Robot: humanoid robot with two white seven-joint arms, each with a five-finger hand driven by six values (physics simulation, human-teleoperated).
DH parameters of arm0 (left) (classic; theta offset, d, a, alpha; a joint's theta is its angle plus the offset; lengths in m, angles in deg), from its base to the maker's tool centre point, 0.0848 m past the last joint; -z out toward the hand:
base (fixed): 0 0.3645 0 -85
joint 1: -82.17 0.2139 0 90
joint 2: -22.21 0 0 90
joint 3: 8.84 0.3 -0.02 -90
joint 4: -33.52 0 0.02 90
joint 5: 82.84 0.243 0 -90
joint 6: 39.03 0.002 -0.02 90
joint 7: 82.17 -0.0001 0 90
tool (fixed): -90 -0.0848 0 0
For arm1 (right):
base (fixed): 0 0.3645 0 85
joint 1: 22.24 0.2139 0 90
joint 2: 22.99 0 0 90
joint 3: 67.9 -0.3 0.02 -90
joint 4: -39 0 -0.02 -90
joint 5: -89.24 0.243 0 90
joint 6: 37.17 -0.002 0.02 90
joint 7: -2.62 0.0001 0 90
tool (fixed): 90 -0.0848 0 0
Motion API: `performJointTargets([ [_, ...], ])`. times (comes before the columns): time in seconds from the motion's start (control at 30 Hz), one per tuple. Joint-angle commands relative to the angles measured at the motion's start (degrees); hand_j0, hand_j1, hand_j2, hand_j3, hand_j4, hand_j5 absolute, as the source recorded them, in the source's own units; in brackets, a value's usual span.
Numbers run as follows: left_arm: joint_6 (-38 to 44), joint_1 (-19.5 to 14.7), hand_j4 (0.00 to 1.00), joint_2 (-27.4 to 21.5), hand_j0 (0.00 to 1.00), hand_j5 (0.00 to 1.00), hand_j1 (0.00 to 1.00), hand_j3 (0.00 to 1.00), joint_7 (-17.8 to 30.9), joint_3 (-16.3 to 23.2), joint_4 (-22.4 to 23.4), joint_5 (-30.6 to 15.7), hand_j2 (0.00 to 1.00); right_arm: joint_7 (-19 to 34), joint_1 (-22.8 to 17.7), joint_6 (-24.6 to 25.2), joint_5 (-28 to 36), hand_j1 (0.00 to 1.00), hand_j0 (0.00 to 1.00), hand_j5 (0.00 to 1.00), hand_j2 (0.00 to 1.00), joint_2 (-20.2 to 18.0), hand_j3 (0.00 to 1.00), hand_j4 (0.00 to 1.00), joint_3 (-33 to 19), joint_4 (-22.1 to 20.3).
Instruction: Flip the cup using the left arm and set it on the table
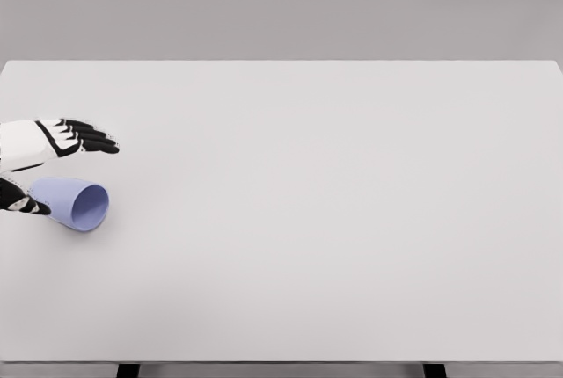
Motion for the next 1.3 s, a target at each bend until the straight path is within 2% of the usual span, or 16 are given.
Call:
performJointTargets([
  [0.0,0.06,-0.05,1.00,0.55,1.00,1.00,1.00,1.00,0.21,0.00,-0.01,-1.19,1.00,0.01,0.00,0.00,0.00,1.00,1.00,1.00,1.00,0.00,1.00,1.00,-0.01,-0.04],
  [0.03,0.06,0.30,1.00,2.75,1.00,1.00,1.00,1.00,1.00,0.08,-0.01,-1.19,1.00,0.01,0.00,0.00,0.00,1.00,1.00,1.00,1.00,0.00,1.00,1.00,-0.01,-0.04],
  [0.13,0.06,0.74,1.00,5.39,1.00,1.00,1.00,1.00,1.17,0.08,-0.01,-0.83,1.00,0.01,0.00,0.00,0.00,1.00,1.00,1.00,1.00,0.00,1.00,1.00,-0.01,-0.04],
  [0.27,0.06,2.50,1.00,3.81,1.00,1.00,1.00,1.00,0.65,0.08,0.08,-0.75,1.00,0.01,0.00,0.00,0.00,1.00,1.00,1.00,1.00,0.00,1.00,1.00,-0.01,-0.04],
  [0.37,0.06,2.59,1.00,1.08,1.00,1.00,1.00,1.00,0.47,-0.09,0.61,-3.38,1.00,0.01,0.00,0.00,0.00,1.00,1.00,1.00,1.00,0.00,1.00,1.00,-0.01,-0.04],
  [0.43,3.33,4.52,1.00,-0.32,1.00,1.00,1.00,1.00,0.65,-0.27,0.70,-3.38,1.00,0.01,0.00,0.00,0.00,1.00,1.00,1.00,1.00,0.00,1.00,1.00,-0.01,-0.04],
  [0.5,4.91,4.61,1.00,0.20,1.00,1.00,1.00,1.00,0.73,-0.09,0.96,-3.03,1.00,0.01,-0.09,0.00,0.00,1.00,1.00,1.00,1.00,0.00,1.00,1.00,-0.01,-0.04],
  [0.57,4.91,4.61,1.00,0.55,1.00,1.00,1.00,1.00,0.56,-0.09,4.30,-3.03,1.00,0.01,0.00,0.00,0.00,1.00,1.00,1.00,1.00,0.00,1.00,1.00,-0.01,-0.04],
  [0.7,8.16,4.96,1.00,2.75,1.00,1.00,1.00,1.00,0.73,0.08,6.67,-3.47,1.00,0.01,-0.09,0.00,0.00,1.00,1.00,1.00,1.00,0.00,1.00,1.00,-0.01,-0.04],
  [0.8,9.13,5.05,1.00,5.56,1.00,1.00,1.00,1.00,0.91,0.26,9.22,-2.59,1.00,0.01,0.00,0.00,0.00,1.00,1.00,1.00,1.00,0.00,1.00,1.00,-0.01,-0.04],
  [0.9,9.83,4.96,1.00,8.20,1.00,1.00,1.00,1.00,0.65,1.40,10.98,0.66,1.00,0.01,-0.09,0.00,0.00,1.00,1.00,1.00,1.00,0.00,1.00,1.00,-0.01,-0.04],
  [1.27,11.15,6.19,1.00,8.99,1.00,1.00,1.00,1.00,0.82,1.58,11.51,2.42,1.00,0.01,0.00,0.00,0.00,1.00,1.00,1.00,1.00,0.00,1.00,1.00,-0.01,-0.04],
])
